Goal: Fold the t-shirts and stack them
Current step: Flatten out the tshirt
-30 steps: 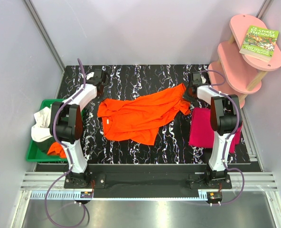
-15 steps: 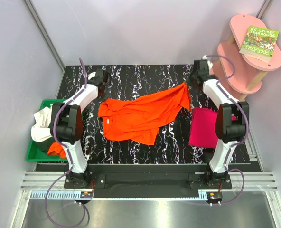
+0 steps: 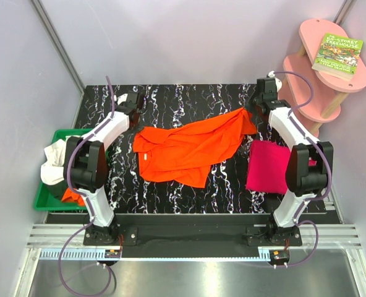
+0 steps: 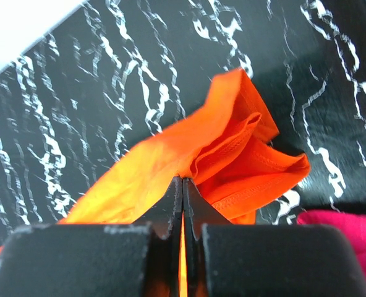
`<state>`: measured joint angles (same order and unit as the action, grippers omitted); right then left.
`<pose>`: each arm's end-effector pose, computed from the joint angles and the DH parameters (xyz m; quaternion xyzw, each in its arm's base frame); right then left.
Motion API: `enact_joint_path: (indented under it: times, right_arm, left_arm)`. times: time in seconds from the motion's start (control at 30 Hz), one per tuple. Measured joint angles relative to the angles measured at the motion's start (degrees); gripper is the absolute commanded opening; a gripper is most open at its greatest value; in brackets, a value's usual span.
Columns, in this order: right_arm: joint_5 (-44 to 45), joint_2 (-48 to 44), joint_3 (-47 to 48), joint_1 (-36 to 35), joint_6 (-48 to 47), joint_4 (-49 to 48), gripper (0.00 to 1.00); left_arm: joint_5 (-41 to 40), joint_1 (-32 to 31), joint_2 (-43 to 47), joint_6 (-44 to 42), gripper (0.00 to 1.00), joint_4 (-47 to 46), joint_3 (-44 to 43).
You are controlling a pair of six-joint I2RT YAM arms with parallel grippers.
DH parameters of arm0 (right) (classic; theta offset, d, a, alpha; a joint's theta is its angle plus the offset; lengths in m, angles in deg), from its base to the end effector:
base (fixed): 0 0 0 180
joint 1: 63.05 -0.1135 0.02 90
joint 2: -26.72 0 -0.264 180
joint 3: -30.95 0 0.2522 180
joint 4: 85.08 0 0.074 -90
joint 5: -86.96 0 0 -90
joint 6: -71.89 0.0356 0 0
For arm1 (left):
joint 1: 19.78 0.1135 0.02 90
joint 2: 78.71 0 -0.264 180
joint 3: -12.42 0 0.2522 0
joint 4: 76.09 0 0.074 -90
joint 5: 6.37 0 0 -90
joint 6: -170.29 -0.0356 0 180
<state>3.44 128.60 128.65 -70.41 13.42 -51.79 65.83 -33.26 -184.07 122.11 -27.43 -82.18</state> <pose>0.4098 0.0489 0.2869 0.2119 0.8702 0.0993 0.4335 0.3843 -0.0809 0.2281 -0.2728 0.9140 0.0113 0.3000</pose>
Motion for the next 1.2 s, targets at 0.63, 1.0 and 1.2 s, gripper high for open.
enact_joint_path:
  times: [0.63, 1.0, 1.2]
  right_arm:
    - [3.3, -16.8, -24.5, -4.8, 5.0, 4.0, 0.00]
    - [5.7, -23.2, -28.2, -6.9, 6.1, 8.8, 0.39]
    - [8.2, -12.7, -16.9, -5.6, 4.7, 9.8, 0.48]
  left_arm:
    - [-0.1, -1.7, 0.1, 0.7, 0.00, 0.1, 1.5]
    - [-0.1, -2.1, 0.1, 0.7, 0.00, 0.1, 1.5]
    - [-0.1, -2.1, 0.1, 0.7, 0.00, 0.1, 1.5]
